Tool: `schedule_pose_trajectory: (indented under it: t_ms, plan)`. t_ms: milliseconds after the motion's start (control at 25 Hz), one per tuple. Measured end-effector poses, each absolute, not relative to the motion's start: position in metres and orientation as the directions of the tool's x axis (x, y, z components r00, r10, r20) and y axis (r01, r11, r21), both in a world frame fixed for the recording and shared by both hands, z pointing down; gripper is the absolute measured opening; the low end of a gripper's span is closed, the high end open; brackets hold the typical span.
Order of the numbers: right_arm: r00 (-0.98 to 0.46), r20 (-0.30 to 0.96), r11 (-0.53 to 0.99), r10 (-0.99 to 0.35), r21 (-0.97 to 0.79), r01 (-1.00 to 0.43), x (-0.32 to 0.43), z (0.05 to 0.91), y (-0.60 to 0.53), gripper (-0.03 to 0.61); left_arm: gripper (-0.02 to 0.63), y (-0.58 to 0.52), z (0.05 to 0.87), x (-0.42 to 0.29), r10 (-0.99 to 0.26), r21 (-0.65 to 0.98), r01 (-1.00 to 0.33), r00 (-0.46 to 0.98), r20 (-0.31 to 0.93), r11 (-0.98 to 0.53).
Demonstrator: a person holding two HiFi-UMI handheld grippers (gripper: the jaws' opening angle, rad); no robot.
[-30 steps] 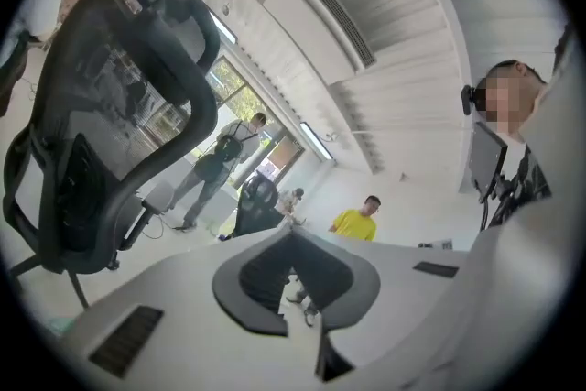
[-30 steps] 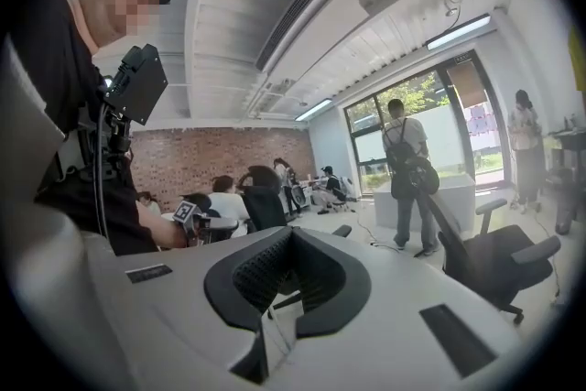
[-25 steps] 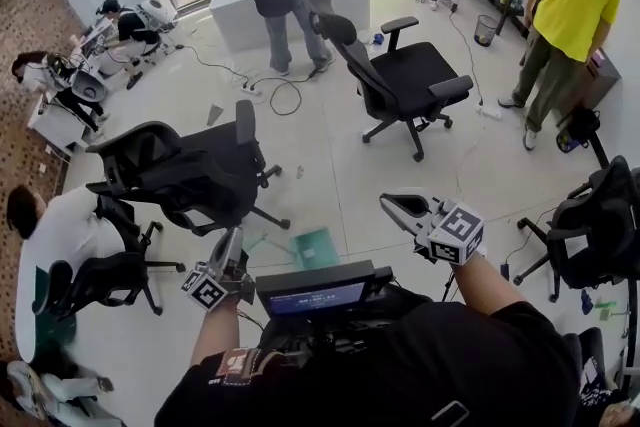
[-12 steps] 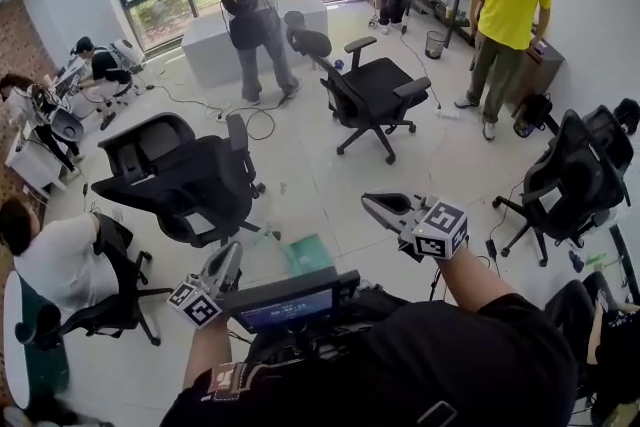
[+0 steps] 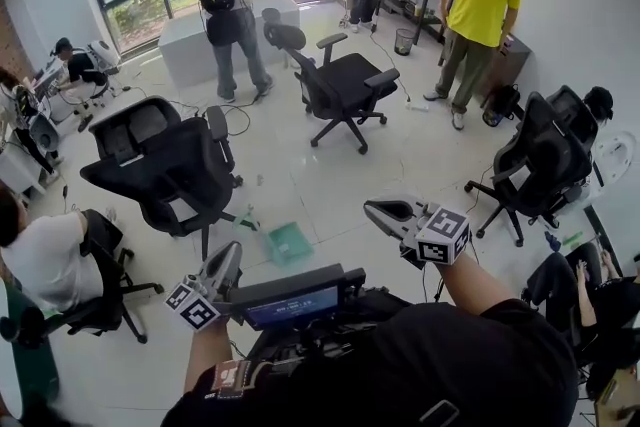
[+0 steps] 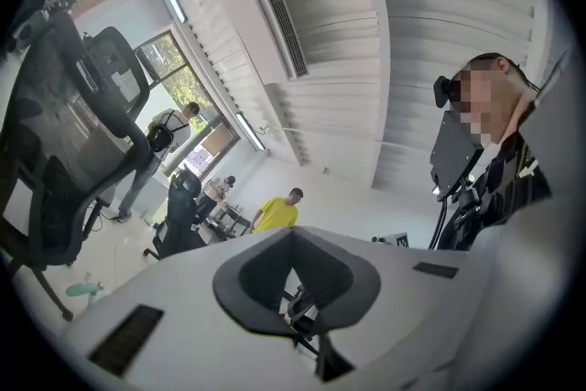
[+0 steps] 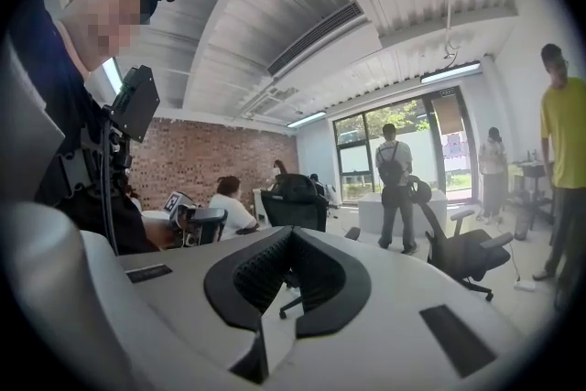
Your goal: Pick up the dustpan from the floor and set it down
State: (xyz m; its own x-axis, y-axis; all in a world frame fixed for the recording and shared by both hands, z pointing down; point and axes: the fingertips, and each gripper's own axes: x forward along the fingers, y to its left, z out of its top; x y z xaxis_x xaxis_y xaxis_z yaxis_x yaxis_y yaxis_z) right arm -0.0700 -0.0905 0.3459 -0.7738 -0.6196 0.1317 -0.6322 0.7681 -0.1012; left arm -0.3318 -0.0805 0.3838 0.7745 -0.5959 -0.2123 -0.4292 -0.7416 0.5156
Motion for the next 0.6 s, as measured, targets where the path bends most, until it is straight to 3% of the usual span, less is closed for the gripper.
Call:
schedule_pose_trajectory:
  t_ms: [280,600]
  plan:
    - [-0.756,0.122,0.749,-0.643,-0.104,-0.654,0.049,0.383,0.013,0.009,0.012,0.010,0.399,-0.213,-0.550,0.515,-0.375,0.800,-0.239,-0.770]
    - [-0.770,0.119,0.759,-0.627,-0.130,-0.638,0.247,0.433,0.145,0.009,0.012,0.137,0.422,0.005,-0.563,0.593,-0.334,0.786,-0.254,-0.733]
